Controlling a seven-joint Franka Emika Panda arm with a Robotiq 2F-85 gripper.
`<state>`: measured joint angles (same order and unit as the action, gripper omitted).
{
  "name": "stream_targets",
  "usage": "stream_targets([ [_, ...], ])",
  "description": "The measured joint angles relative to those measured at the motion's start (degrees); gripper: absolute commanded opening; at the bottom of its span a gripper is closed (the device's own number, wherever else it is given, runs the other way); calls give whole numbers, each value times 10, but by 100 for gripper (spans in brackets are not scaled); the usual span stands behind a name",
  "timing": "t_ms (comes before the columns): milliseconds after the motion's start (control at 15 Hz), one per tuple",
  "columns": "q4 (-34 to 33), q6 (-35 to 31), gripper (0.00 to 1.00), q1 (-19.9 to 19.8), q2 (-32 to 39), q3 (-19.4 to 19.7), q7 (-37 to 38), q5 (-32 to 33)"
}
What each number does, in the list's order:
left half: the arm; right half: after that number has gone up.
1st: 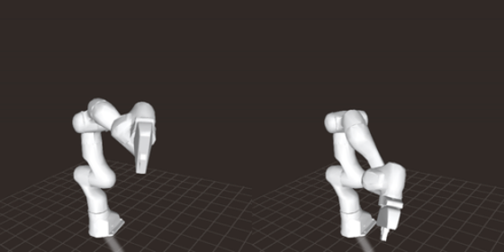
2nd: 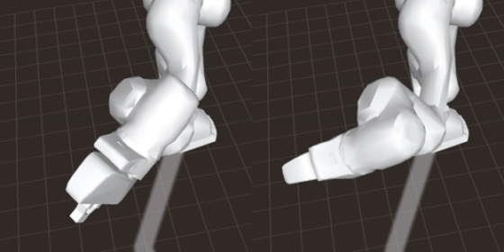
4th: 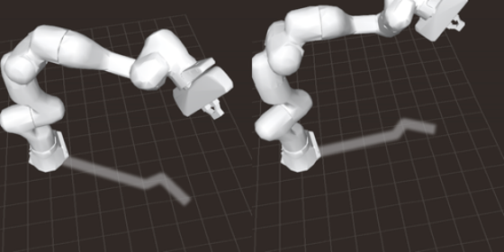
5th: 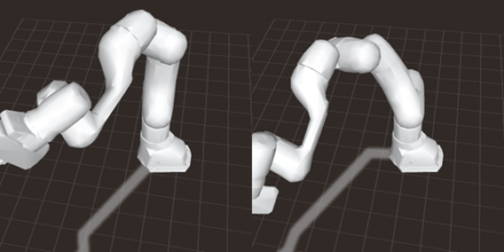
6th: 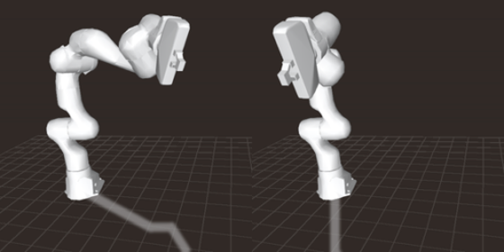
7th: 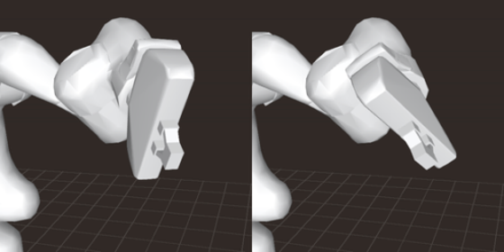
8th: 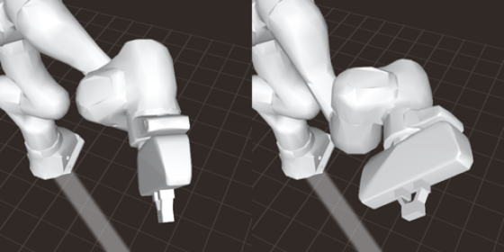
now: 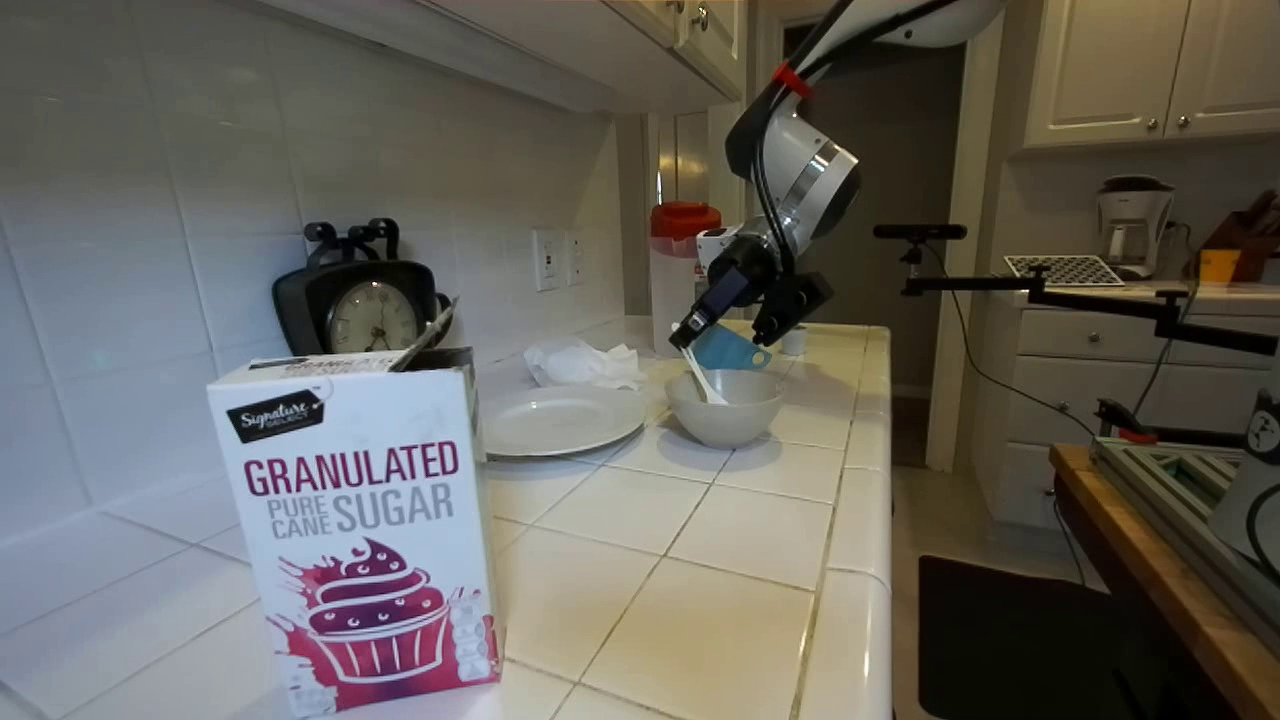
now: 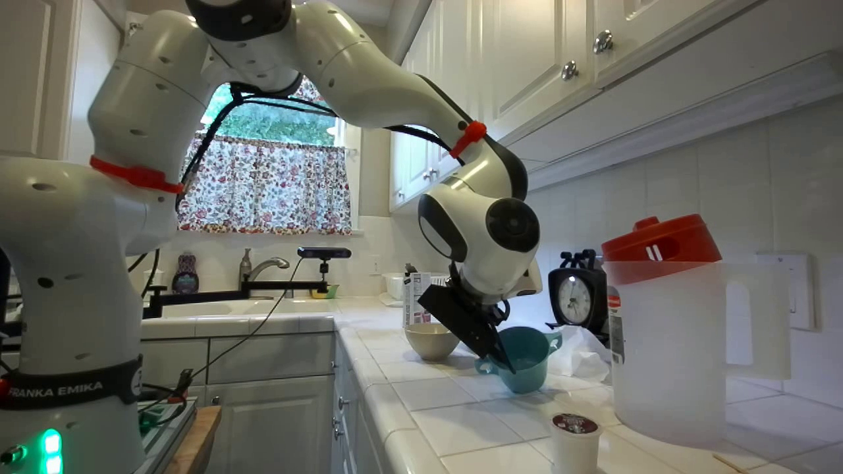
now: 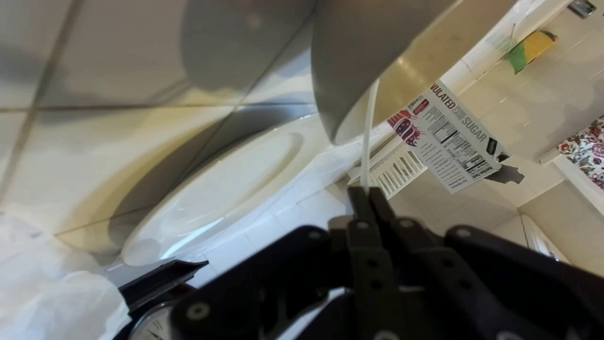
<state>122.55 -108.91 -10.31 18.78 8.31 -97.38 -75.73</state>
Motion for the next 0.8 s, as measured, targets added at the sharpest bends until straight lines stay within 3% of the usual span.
stream_targets([
  [800,-1,0,1,0,-4,3,0,14],
])
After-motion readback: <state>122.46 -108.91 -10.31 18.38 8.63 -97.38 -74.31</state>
